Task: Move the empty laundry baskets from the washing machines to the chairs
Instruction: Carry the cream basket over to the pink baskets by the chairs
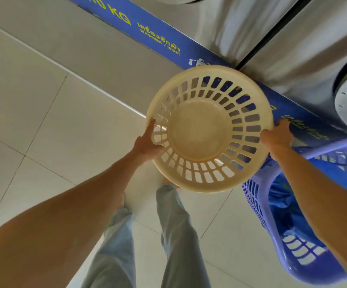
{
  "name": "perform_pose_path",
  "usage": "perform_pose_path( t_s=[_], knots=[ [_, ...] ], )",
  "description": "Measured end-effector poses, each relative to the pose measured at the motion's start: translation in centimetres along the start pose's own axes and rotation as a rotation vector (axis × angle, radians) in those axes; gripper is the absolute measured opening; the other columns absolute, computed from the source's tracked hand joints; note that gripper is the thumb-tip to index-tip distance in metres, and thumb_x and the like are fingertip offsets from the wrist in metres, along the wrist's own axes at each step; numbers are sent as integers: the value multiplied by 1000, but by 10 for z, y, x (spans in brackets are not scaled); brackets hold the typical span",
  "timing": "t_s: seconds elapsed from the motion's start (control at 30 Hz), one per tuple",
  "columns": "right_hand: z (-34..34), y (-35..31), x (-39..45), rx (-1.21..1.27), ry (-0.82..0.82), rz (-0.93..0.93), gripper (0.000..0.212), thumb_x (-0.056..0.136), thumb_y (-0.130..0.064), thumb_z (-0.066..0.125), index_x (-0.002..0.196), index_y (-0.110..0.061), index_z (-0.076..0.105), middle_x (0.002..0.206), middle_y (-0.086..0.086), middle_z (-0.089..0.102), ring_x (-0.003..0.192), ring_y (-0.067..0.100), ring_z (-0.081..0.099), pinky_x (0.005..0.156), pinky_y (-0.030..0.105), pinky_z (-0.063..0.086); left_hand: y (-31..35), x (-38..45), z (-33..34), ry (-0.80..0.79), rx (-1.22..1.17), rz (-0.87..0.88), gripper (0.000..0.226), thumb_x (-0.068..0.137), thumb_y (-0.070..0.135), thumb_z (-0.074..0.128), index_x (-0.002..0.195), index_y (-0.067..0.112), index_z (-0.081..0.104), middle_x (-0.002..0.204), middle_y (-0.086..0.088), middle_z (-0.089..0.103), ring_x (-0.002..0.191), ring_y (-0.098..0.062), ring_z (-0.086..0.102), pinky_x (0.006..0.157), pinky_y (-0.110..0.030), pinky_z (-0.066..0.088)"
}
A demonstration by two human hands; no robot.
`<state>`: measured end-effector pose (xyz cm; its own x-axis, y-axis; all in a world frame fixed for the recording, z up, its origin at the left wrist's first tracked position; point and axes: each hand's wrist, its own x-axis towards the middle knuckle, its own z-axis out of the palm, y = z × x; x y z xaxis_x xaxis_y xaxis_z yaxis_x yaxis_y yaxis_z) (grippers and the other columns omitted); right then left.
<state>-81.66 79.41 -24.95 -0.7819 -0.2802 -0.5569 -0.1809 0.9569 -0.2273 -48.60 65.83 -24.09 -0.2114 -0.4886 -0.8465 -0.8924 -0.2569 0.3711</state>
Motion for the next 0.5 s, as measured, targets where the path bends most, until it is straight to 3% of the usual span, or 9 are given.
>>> perform_pose_path(
  t_s=[0.2, 0.33, 0.43, 0.5],
  knots=[
    [-2, -13, -64, -67, -122, -105, 46, 89, -2, 53, 133, -11, 47, 127, 21, 61, 116, 43, 58, 91, 47, 47, -37, -48, -24, 15, 17, -75, 105, 83, 13, 63, 151, 48, -9, 150, -14, 42, 115, -39, 59, 83, -41, 57],
    [5, -34, -111, -125, -202, -190, 46, 88, -9, 61, 132, -13, 50, 124, 18, 62, 112, 43, 60, 88, 45, 50, -66, -94, -50, 72, -57, -113, 105, 75, 32, 72, 147, 51, -2, 142, -7, 47, 112, -40, 58, 89, -54, 55],
    [9, -55, -152, -171, -223, -205, 51, 91, -15, 62, 138, -20, 46, 126, 17, 63, 114, 42, 61, 90, 46, 52, -102, -126, -71, 154, -193, -190, 95, 68, 15, 67, 140, 46, 14, 120, -13, 55, 101, -41, 60, 79, -57, 58],
    [13, -70, -181, -173, -240, -229, 54, 92, -16, 56, 143, -27, 42, 127, 17, 61, 112, 41, 61, 86, 43, 52, -132, -149, -84, 157, -228, -203, 95, 70, 7, 66, 141, 45, 16, 119, -17, 56, 101, -43, 61, 77, -58, 59]
  ],
)
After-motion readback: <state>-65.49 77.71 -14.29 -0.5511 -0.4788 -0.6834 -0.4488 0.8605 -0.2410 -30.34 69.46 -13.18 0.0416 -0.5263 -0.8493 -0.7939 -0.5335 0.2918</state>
